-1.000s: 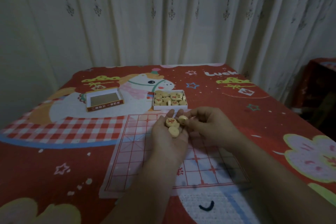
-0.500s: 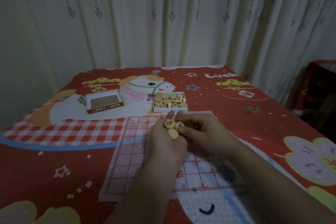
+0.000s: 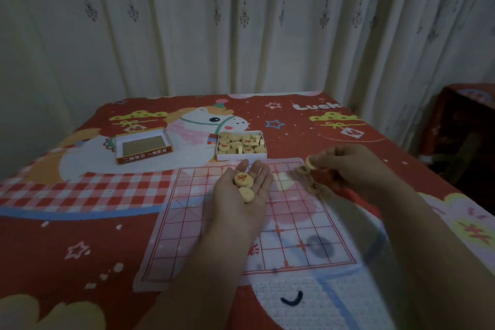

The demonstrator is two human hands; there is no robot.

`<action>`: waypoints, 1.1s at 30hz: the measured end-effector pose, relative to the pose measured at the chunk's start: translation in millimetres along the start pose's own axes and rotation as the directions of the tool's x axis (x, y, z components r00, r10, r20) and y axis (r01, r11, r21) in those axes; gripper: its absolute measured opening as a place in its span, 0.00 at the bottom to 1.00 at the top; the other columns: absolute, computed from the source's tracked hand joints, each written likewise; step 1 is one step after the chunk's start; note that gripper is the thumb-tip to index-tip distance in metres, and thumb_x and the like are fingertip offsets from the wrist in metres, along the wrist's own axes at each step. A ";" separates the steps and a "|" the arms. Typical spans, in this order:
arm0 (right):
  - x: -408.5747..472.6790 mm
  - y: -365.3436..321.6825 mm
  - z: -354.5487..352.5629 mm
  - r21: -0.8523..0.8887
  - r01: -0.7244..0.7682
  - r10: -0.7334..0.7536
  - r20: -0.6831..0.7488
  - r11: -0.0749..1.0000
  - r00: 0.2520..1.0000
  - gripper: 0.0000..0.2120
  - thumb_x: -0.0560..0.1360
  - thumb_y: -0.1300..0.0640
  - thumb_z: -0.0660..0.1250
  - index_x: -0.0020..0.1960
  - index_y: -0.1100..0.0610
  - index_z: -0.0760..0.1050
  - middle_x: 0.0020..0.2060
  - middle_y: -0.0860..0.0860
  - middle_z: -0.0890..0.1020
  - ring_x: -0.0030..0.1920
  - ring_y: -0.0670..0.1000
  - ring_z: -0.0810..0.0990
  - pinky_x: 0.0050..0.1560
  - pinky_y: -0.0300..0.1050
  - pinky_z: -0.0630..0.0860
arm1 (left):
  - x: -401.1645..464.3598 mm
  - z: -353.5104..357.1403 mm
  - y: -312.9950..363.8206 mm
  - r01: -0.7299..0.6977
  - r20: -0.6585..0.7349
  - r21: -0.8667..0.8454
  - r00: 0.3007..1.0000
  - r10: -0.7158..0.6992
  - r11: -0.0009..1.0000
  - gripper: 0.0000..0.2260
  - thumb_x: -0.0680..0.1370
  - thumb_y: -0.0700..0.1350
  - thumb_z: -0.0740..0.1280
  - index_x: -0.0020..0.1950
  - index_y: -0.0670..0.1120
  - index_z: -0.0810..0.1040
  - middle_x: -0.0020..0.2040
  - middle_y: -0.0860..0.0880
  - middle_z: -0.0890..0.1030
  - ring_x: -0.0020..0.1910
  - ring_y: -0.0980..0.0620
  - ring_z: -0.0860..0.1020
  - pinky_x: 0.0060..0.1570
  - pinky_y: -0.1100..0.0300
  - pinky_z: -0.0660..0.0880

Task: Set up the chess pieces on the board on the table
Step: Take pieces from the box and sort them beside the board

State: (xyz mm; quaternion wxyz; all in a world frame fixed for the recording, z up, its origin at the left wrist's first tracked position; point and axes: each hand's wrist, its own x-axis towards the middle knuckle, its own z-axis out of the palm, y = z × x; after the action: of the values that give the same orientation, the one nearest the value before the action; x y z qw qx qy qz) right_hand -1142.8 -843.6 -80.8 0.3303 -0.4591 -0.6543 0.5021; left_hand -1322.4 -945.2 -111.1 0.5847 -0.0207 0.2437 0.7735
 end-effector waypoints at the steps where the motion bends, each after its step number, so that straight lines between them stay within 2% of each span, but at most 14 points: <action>1: 0.3 4.0 -11.6 -0.063 -0.047 0.051 0.054 0.997 0.997 0.10 0.72 0.56 0.75 0.44 0.64 0.81 0.31 0.58 0.79 0.27 0.50 0.70 0.26 0.42 0.68 | 0.5 -0.4 -0.8 0.005 -0.001 0.002 1.000 -0.005 1.000 0.16 0.85 0.49 0.56 0.55 0.38 0.77 0.55 0.36 0.81 0.61 0.36 0.77 0.66 0.43 0.72; 3: -1.3 7.6 -27.0 -0.180 -0.099 0.138 0.220 0.979 0.966 0.09 0.73 0.58 0.73 0.44 0.65 0.82 0.31 0.56 0.81 0.29 0.50 0.73 0.29 0.43 0.71 | 0.9 -0.5 -1.5 0.012 -0.002 0.010 1.000 -0.012 1.000 0.17 0.85 0.49 0.56 0.55 0.38 0.77 0.56 0.36 0.81 0.61 0.37 0.77 0.65 0.43 0.72; 5: -4.2 8.1 -33.8 -0.266 -0.131 0.227 0.371 0.955 0.901 0.09 0.74 0.59 0.72 0.47 0.65 0.83 0.35 0.57 0.82 0.31 0.50 0.76 0.31 0.43 0.73 | 0.9 -0.1 -1.8 0.013 -0.003 0.017 1.000 -0.013 1.000 0.17 0.85 0.50 0.56 0.55 0.39 0.77 0.56 0.36 0.81 0.61 0.37 0.77 0.65 0.44 0.72; 7: -5.0 8.0 -35.6 -0.346 -0.128 0.282 0.443 0.930 0.851 0.08 0.74 0.60 0.72 0.48 0.64 0.84 0.36 0.59 0.80 0.32 0.50 0.76 0.32 0.42 0.74 | 1.1 0.2 -1.8 0.012 -0.009 0.017 1.000 -0.012 1.000 0.17 0.85 0.50 0.56 0.55 0.39 0.78 0.55 0.36 0.81 0.60 0.37 0.78 0.65 0.44 0.72; 10: -5.0 6.2 -33.4 -0.410 -0.097 0.299 0.463 0.907 0.834 0.07 0.73 0.60 0.73 0.48 0.63 0.84 0.36 0.60 0.79 0.32 0.50 0.75 0.32 0.42 0.73 | 1.6 -0.3 -1.9 0.014 -0.010 0.017 1.000 -0.013 1.000 0.17 0.85 0.50 0.56 0.56 0.38 0.77 0.56 0.36 0.81 0.61 0.37 0.77 0.65 0.44 0.72; 14: -4.1 5.0 -27.1 -0.436 -0.060 0.267 0.433 0.898 0.861 0.06 0.72 0.60 0.74 0.47 0.60 0.85 0.35 0.58 0.81 0.32 0.49 0.75 0.33 0.43 0.72 | 2.2 -0.6 -2.4 0.011 -0.014 0.010 1.000 -0.011 1.000 0.17 0.85 0.50 0.55 0.57 0.38 0.77 0.57 0.36 0.81 0.61 0.37 0.77 0.65 0.44 0.71; 19: -1.6 2.1 -23.2 -0.603 0.007 0.258 0.351 0.797 0.900 0.09 0.68 0.52 0.78 0.45 0.55 0.85 0.36 0.51 0.82 0.35 0.49 0.75 0.38 0.44 0.72 | 0.6 0.6 -1.4 0.020 -0.016 0.003 1.000 -0.020 1.000 0.18 0.85 0.50 0.55 0.57 0.38 0.77 0.57 0.36 0.80 0.62 0.36 0.76 0.66 0.43 0.71; 22: -4.7 -2.2 -19.9 -0.533 0.048 0.139 0.305 0.844 0.942 0.08 0.71 0.56 0.75 0.45 0.61 0.82 0.35 0.54 0.80 0.33 0.50 0.73 0.34 0.42 0.70 | -1.2 2.0 -2.0 0.023 -0.023 0.011 0.999 -0.023 1.000 0.18 0.85 0.50 0.55 0.58 0.38 0.77 0.57 0.35 0.80 0.61 0.36 0.77 0.64 0.43 0.72; 25: -8.3 -7.0 -3.4 -0.374 0.154 -0.103 0.153 0.915 0.983 0.09 0.75 0.57 0.72 0.44 0.63 0.78 0.32 0.52 0.79 0.28 0.45 0.72 0.28 0.35 0.70 | -2.9 3.2 -2.4 0.020 -0.023 0.008 1.000 -0.020 1.000 0.18 0.85 0.50 0.55 0.56 0.38 0.77 0.57 0.36 0.81 0.58 0.37 0.79 0.58 0.45 0.76; 27: -9.2 -9.2 15.1 -0.319 0.267 -0.258 0.069 0.909 0.964 0.08 0.76 0.55 0.71 0.42 0.59 0.77 0.31 0.50 0.78 0.28 0.43 0.73 0.30 0.36 0.72 | -2.4 2.7 -3.2 0.016 -0.030 0.045 0.999 -0.015 0.999 0.16 0.84 0.49 0.56 0.56 0.39 0.77 0.53 0.37 0.81 0.49 0.41 0.82 0.47 0.49 0.80; 28: -9.5 -9.4 24.6 -0.294 0.319 -0.317 0.053 0.901 0.947 0.08 0.76 0.55 0.71 0.41 0.57 0.77 0.31 0.50 0.77 0.28 0.43 0.73 0.31 0.37 0.72 | -1.7 2.5 -3.6 0.020 -0.038 0.075 0.999 -0.017 0.997 0.14 0.84 0.48 0.56 0.56 0.40 0.76 0.50 0.39 0.81 0.41 0.45 0.81 0.38 0.55 0.80; 30: -9.5 -7.2 41.7 -0.250 0.389 -0.390 0.044 0.887 0.920 0.08 0.76 0.54 0.71 0.41 0.55 0.77 0.30 0.50 0.76 0.28 0.44 0.71 0.30 0.37 0.71 | -1.9 2.1 -3.9 0.051 -0.041 0.135 0.998 -0.046 0.990 0.10 0.84 0.46 0.57 0.56 0.42 0.75 0.42 0.44 0.79 0.26 0.54 0.72 0.21 0.65 0.67; 31: -10.1 -6.0 49.0 -0.231 0.415 -0.417 0.046 0.880 0.908 0.07 0.77 0.54 0.70 0.41 0.55 0.78 0.29 0.50 0.75 0.28 0.44 0.70 0.29 0.37 0.69 | -2.6 2.1 -4.0 0.059 -0.030 0.161 0.998 -0.054 0.985 0.09 0.84 0.46 0.57 0.56 0.43 0.74 0.38 0.46 0.77 0.24 0.56 0.67 0.19 0.66 0.60; 33: -12.1 -4.2 61.2 -0.192 0.457 -0.456 0.050 0.869 0.889 0.05 0.77 0.54 0.70 0.44 0.54 0.79 0.30 0.53 0.74 0.28 0.43 0.69 0.30 0.37 0.68 | -2.9 2.8 -4.6 0.035 0.006 0.230 0.999 -0.038 0.972 0.11 0.84 0.48 0.56 0.56 0.43 0.74 0.34 0.49 0.75 0.22 0.57 0.62 0.18 0.66 0.55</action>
State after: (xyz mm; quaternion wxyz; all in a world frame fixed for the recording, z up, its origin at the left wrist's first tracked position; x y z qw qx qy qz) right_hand -1194.2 -876.9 -93.4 0.3909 -0.3214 -0.7913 0.3431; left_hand -1316.6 -945.8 -109.4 0.5984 0.0466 0.3283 0.7293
